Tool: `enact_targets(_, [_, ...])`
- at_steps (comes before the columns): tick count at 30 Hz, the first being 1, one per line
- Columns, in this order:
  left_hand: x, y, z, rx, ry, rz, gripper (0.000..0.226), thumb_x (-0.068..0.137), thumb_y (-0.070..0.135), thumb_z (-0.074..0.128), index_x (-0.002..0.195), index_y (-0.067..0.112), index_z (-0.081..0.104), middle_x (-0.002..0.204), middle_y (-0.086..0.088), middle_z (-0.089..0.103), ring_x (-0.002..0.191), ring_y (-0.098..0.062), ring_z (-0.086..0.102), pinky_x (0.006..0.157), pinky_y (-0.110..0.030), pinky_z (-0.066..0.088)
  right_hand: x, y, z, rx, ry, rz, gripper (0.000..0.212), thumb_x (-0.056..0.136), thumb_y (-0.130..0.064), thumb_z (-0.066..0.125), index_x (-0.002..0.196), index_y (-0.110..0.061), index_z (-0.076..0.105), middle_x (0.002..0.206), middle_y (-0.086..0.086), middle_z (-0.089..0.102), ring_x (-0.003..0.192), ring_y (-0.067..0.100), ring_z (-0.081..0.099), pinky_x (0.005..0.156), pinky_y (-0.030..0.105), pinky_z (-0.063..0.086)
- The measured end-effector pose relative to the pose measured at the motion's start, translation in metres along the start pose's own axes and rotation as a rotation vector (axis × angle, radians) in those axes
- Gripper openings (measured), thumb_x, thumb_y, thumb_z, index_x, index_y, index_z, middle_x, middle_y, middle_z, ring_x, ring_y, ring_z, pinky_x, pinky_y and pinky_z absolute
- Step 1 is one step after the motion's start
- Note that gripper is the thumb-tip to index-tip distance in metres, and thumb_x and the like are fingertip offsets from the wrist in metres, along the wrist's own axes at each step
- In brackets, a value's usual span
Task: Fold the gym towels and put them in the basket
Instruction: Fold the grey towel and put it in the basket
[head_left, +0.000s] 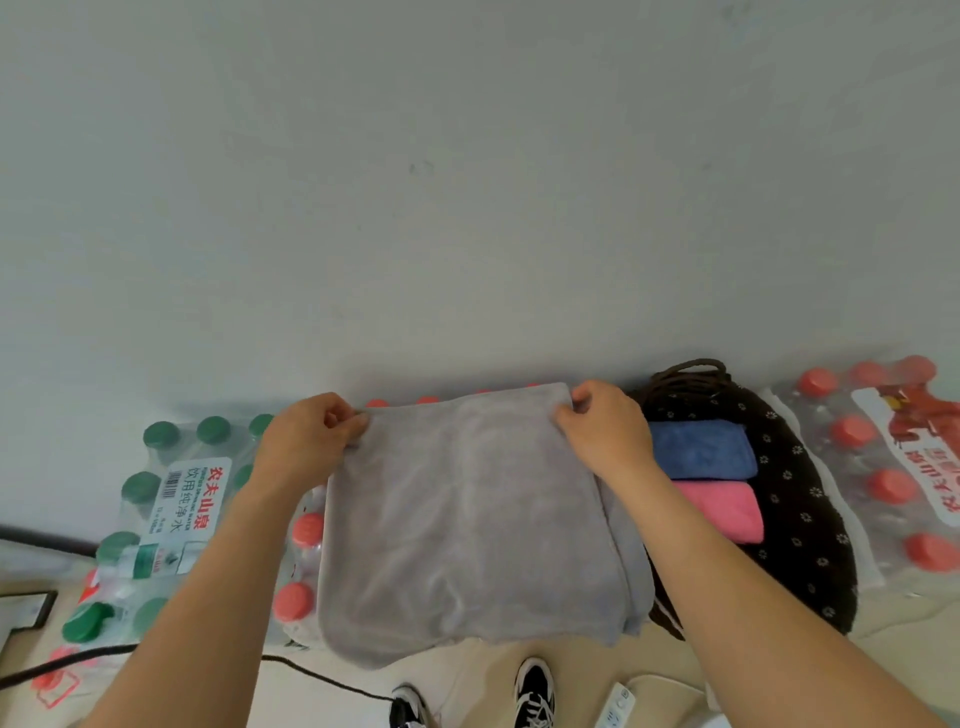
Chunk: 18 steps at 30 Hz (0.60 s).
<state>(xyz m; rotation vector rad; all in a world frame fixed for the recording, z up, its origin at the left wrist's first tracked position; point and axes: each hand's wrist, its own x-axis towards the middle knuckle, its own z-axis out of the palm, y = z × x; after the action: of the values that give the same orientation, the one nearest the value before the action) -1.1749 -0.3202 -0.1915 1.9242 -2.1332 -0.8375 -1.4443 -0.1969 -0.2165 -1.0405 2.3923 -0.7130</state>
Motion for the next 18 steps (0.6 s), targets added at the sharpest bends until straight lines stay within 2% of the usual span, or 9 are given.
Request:
enact_targets(1, [0.001, 0.001, -0.003, 0.066, 0.015, 0.02, 0.017, 0.088, 0.036, 0.061, 0.078, 0.023, 0.061, 0.072, 0.003, 0.067, 0.063, -0.02, 0.063, 0.063, -0.032, 0.049, 0.002, 0.0, 0.0, 0.016, 0.001, 0.006, 0.026, 0.084, -0.025, 0.057, 0.062, -0.013, 0.051, 0.06, 0.0, 0.053, 0.074, 0.03, 0.055, 0.061, 0.033, 0.038])
enact_targets(3, [0.005, 0.004, -0.009, 0.175, 0.072, 0.05, 0.02, 0.09, 0.038, 0.058, 0.082, 0.02, 0.061, 0.078, -0.002, 0.067, 0.069, -0.023, 0.06, 0.063, -0.031, 0.043, 0.005, 0.001, -0.001, 0.048, 0.013, 0.007, 0.03, 0.083, -0.023, 0.058, 0.059, -0.008, 0.049, 0.056, 0.001, 0.049, 0.07, 0.028, 0.055, 0.062, 0.036, 0.042])
enact_targets(5, [0.008, 0.007, -0.014, 0.274, 0.123, 0.07, 0.018, 0.091, 0.037, 0.057, 0.089, 0.02, 0.064, 0.086, -0.005, 0.068, 0.077, -0.025, 0.058, 0.066, -0.032, 0.041, 0.006, 0.004, 0.0, 0.088, 0.04, 0.006, 0.029, 0.083, -0.023, 0.058, 0.063, -0.003, 0.053, 0.057, 0.004, 0.053, 0.069, 0.028, 0.057, 0.064, 0.038, 0.046])
enact_targets(8, [0.003, 0.03, 0.0, 0.315, 0.222, 0.189, 0.018, 0.09, 0.021, 0.056, 0.105, 0.018, 0.067, 0.103, -0.011, 0.068, 0.093, -0.033, 0.062, 0.077, -0.038, 0.047, 0.006, 0.009, 0.003, 0.133, 0.058, -0.022, 0.03, 0.084, -0.026, 0.058, 0.067, -0.001, 0.06, 0.064, 0.01, 0.064, 0.07, 0.028, 0.062, 0.066, 0.04, 0.05])
enact_targets(10, [-0.009, 0.068, 0.029, 0.185, 0.16, 0.387, 0.024, 0.088, 0.013, 0.057, 0.108, 0.018, 0.069, 0.108, -0.009, 0.068, 0.099, -0.032, 0.063, 0.084, -0.037, 0.048, 0.007, 0.011, 0.004, 0.146, 0.044, -0.042, 0.028, 0.085, -0.027, 0.06, 0.069, -0.003, 0.064, 0.068, 0.01, 0.067, 0.071, 0.028, 0.063, 0.066, 0.041, 0.051])
enact_targets(13, [-0.025, 0.125, 0.078, 0.096, -0.05, 0.663, 0.039, 0.084, 0.008, 0.057, 0.12, 0.02, 0.064, 0.122, -0.005, 0.062, 0.107, -0.027, 0.061, 0.089, -0.036, 0.049, 0.004, 0.011, 0.001, 0.19, 0.004, -0.05, 0.017, 0.085, -0.025, 0.063, 0.076, -0.014, 0.069, 0.077, 0.003, 0.072, 0.076, 0.022, 0.065, 0.069, 0.035, 0.051])
enact_targets(15, [-0.025, 0.146, 0.094, 0.148, -0.133, 0.691, 0.047, 0.081, 0.006, 0.054, 0.125, 0.024, 0.059, 0.124, -0.004, 0.06, 0.109, -0.026, 0.059, 0.088, -0.036, 0.049, 0.002, 0.011, 0.001, 0.199, -0.025, -0.071, 0.012, 0.086, -0.024, 0.062, 0.078, -0.018, 0.068, 0.08, 0.002, 0.071, 0.077, 0.022, 0.065, 0.067, 0.032, 0.049])
enact_targets(18, [-0.019, 0.154, 0.1, 0.24, -0.146, 0.648, 0.032, 0.082, 0.013, 0.054, 0.108, 0.027, 0.065, 0.11, -0.001, 0.065, 0.102, -0.025, 0.061, 0.082, -0.037, 0.05, 0.001, 0.012, 0.0, 0.257, -0.045, -0.068, 0.007, 0.084, -0.02, 0.064, 0.08, -0.017, 0.069, 0.083, 0.003, 0.072, 0.08, 0.024, 0.066, 0.071, 0.034, 0.051])
